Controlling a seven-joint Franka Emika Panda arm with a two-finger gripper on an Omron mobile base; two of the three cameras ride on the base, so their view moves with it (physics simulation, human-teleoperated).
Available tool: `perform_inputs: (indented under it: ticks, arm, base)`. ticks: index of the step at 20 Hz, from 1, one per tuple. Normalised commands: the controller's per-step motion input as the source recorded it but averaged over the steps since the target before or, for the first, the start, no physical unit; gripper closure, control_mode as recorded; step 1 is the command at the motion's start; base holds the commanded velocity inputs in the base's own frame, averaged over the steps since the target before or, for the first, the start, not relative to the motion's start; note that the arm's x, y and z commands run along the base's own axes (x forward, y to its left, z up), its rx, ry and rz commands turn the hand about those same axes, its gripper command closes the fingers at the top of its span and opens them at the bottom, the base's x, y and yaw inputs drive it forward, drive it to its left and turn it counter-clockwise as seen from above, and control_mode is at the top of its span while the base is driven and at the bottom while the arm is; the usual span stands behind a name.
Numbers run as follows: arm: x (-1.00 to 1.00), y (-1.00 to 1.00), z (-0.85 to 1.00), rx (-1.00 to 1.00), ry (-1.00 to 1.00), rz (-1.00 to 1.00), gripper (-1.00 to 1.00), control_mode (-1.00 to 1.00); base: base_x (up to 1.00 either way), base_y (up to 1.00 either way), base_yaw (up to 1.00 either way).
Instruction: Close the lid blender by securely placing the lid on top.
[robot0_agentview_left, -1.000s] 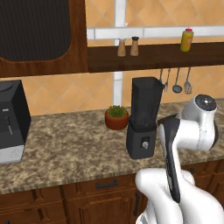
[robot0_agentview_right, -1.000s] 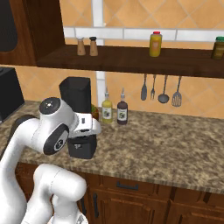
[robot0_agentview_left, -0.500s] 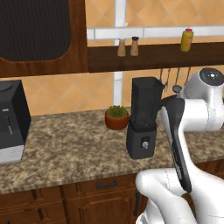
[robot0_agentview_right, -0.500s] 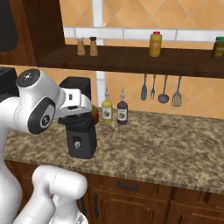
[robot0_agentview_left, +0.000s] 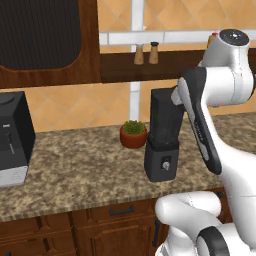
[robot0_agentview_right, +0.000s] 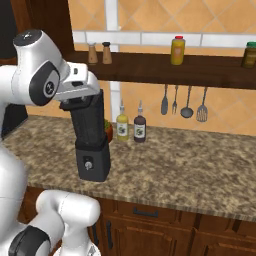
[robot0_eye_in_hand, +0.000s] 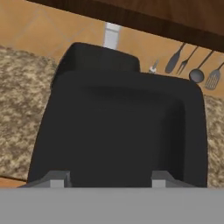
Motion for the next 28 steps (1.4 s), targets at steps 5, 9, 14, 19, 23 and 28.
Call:
perform_inputs:
  ticks: [5,9,14,19,23,28]
  arm:
    - [0.52,0.18,0.0,0.0,0.0,0.0,1.0,-1.0]
    - [0.54,0.22,-0.02,0.0,0.01,-0.03,1.0,-1.0]
    - [0.29,0.01,-0.08,0.04,0.0,-0.01,1.0,-1.0]
    - [0.16,0.0,-0.29,0.08,0.0,-0.02,1.0,-1.0]
    - [0.21,0.01,-0.29,0.01,0.0,-0.04,1.0,-1.0]
    - [0.29,0.04,-0.08,0.0,0.0,-0.06,1.0,-1.0]
  base:
    - [0.0,0.0,0.0]
    - [0.0,0.0,0.0]
    - [0.0,0.0,0.0]
    - [0.0,0.0,0.0]
    - [0.0,0.0,0.0]
    - [0.0,0.0,0.0]
